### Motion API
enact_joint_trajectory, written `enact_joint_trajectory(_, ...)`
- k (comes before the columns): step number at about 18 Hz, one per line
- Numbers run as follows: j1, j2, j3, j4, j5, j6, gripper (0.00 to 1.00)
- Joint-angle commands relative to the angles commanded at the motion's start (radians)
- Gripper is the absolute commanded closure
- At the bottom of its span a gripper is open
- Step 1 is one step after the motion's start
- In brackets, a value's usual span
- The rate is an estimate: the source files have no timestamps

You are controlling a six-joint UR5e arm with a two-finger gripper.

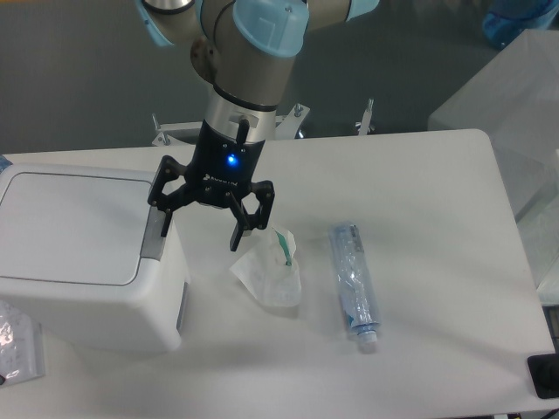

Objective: Open the trash can

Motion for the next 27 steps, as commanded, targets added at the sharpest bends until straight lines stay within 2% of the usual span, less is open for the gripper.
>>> enact_joint_trajectory(14,-0.006,-0.008,0.006,0.0,0.0,0.0,0.0)
enact_joint_trajectory(16,-0.006,-0.005,0.027,0.002,0.0,0.002,0.0)
enact_joint_trajectory(20,0.0,-0.014,0.124,0.009,0.0,0.002,0.0)
enact_joint_trajectory(22,0.018,-0.014,0.147,0.012,0.0,0.005,0.0)
enact_joint_trajectory(25,0.061,-0.011,0.141,0.011,0.003,0.119,0.0)
enact_joint_trajectory(27,0.104,-0.006,0.137,0.011,0.073,0.234,0.0)
